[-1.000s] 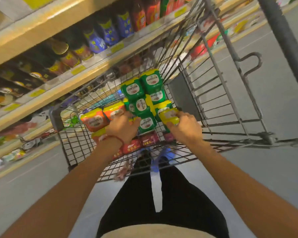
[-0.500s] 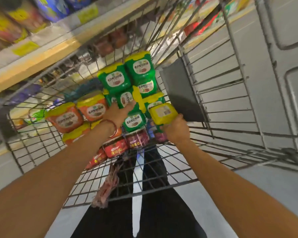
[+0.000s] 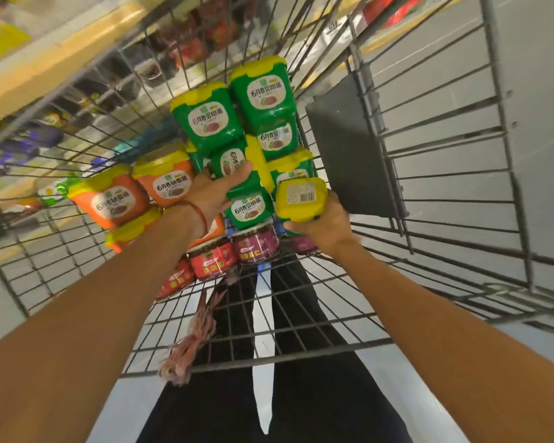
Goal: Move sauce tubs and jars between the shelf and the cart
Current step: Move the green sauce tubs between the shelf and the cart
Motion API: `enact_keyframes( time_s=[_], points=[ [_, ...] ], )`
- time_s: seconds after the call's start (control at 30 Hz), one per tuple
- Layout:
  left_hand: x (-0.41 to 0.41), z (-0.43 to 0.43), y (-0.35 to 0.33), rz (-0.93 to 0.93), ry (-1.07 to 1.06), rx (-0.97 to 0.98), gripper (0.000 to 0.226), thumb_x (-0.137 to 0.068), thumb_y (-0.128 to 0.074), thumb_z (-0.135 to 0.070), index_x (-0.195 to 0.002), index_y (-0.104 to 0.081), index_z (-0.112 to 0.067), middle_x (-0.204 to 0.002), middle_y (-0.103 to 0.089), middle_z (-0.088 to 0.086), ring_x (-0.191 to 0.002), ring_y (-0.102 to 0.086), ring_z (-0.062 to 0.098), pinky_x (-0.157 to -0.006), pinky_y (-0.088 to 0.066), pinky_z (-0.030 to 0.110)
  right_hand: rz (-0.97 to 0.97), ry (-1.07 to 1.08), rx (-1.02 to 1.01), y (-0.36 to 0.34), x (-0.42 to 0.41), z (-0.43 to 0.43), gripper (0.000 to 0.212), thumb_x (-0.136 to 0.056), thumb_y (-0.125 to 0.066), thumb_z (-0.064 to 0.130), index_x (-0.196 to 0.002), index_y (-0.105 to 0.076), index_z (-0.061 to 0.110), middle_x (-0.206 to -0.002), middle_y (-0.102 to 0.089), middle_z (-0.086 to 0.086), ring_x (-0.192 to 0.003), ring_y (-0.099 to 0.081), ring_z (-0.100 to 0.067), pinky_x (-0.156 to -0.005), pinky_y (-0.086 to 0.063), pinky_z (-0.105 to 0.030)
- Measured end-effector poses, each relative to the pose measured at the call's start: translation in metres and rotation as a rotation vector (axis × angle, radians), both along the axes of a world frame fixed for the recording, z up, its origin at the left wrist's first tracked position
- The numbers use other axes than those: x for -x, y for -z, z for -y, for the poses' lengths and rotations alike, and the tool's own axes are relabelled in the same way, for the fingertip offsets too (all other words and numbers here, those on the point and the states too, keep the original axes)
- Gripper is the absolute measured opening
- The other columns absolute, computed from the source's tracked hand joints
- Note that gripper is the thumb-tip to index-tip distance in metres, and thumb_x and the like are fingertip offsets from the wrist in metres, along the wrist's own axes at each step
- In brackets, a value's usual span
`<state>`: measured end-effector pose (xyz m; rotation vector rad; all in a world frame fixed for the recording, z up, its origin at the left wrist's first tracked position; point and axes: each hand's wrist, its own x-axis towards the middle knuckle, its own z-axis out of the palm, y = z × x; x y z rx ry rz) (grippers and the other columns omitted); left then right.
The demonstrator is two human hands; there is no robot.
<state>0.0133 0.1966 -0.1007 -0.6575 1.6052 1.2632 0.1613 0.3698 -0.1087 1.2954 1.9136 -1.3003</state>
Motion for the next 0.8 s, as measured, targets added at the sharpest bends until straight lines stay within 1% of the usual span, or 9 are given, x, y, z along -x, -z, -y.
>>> enact_keyframes(
  time_s=[0.07,0.13,0.27,0.4,0.47,0.53,0.6,0.7,0.8],
  points=[
    [-0.001,-0.002,0.001,0.038,0.014,0.004,0.072,-0.069,-0.09,-0.045,-0.129,-0.058,-0.02,-0.118,-0.07,-0.008,-0.111,-0.066,0.012,-0.101,-0.052,0.034,-0.043,0.001,0.007,0.002,0.001,-0.001,0.092,-0.058,-0.103,0.015,-0.136,-0.054,0.013,-0.122,-0.07,-0.001,-0.115,-0.067,-0.02,-0.103,-0.056,-0.037],
    [-0.004,-0.006,0.0,0.043,0.056,0.023,0.049,-0.073,-0.087,-0.043,-0.113,-0.065,-0.025,-0.11,-0.073,-0.007,-0.103,-0.069,0.014,-0.1,-0.054,0.034,-0.056,-0.025,0.012,0.001,0.004,-0.003,0.094,-0.055,-0.104,0.021,-0.136,-0.056,0.015,-0.121,-0.07,0.004,-0.113,-0.066,-0.016,-0.101,-0.054,-0.032],
    [-0.011,-0.009,-0.004,0.023,0.029,0.007,0.029,-0.078,-0.085,-0.036,-0.099,-0.069,-0.027,-0.093,-0.076,-0.013,-0.097,-0.07,0.013,-0.093,-0.055,0.031,-0.044,-0.031,0.003,-0.004,0.013,-0.002,0.071,-0.057,-0.103,0.037,-0.117,-0.07,0.02,-0.104,-0.074,0.01,-0.094,-0.07,-0.007,-0.091,-0.056,-0.025],
    [-0.011,0.008,-0.013,0.021,0.036,0.001,0.054,-0.07,-0.09,-0.039,-0.117,-0.069,-0.021,-0.108,-0.077,-0.005,-0.104,-0.071,0.018,-0.094,-0.056,0.032,-0.024,-0.02,0.059,-0.011,0.013,0.004,0.058,-0.063,-0.099,0.043,-0.111,-0.077,0.021,-0.096,-0.076,0.01,-0.087,-0.069,-0.001,-0.088,-0.055,-0.021],
    [-0.011,0.018,-0.018,0.033,0.02,-0.004,0.048,-0.076,-0.085,-0.034,-0.118,-0.068,-0.019,-0.113,-0.075,0.0,-0.105,-0.071,0.023,-0.097,-0.056,0.034,-0.01,-0.023,0.102,-0.017,0.011,0.0,0.056,-0.064,-0.099,0.043,-0.111,-0.077,0.021,-0.098,-0.076,0.009,-0.087,-0.069,0.001,-0.087,-0.057,-0.02],
    [-0.012,0.029,-0.025,0.052,-0.008,-0.023,0.05,-0.076,-0.085,-0.031,-0.12,-0.067,-0.016,-0.115,-0.074,0.003,-0.107,-0.07,0.027,-0.099,-0.055,0.037,-0.019,-0.051,0.121,-0.025,0.012,-0.001,0.055,-0.066,-0.098,0.04,-0.112,-0.076,0.02,-0.096,-0.075,0.012,-0.086,-0.066,0.006,-0.077,-0.055,-0.009],
    [-0.012,0.036,-0.034,0.066,-0.033,-0.039,0.074,-0.066,-0.091,-0.031,-0.13,-0.06,-0.011,-0.119,-0.073,0.006,-0.106,-0.071,0.028,-0.093,-0.059,0.035,-0.045,-0.061,0.128,-0.037,0.015,0.001,0.055,-0.066,-0.099,0.038,-0.113,-0.074,0.022,-0.094,-0.072,0.018,-0.086,-0.064,0.008,-0.073,-0.051,-0.004],
    [-0.011,0.047,-0.048,0.04,-0.072,-0.056,0.074,-0.063,-0.093,-0.02,-0.129,-0.061,-0.005,-0.119,-0.074,0.009,-0.101,-0.073,0.022,-0.08,-0.061,0.027,-0.101,-0.019,0.106,-0.052,0.016,0.01,0.069,-0.059,-0.101,0.042,-0.12,-0.073,0.024,-0.104,-0.077,0.012,-0.1,-0.072,-0.006,-0.092,-0.059,-0.026],
    [-0.013,0.063,-0.066,0.071,-0.113,-0.109,0.088,-0.051,-0.097,-0.027,-0.13,-0.063,-0.007,-0.122,-0.073,0.006,-0.112,-0.07,0.025,-0.085,-0.06,0.03,-0.129,0.025,0.125,-0.073,0.019,0.017,0.082,-0.049,-0.099,0.055,-0.12,-0.073,0.025,-0.107,-0.078,0.011,-0.103,-0.073,-0.01,-0.097,-0.059,-0.033]
  ],
)
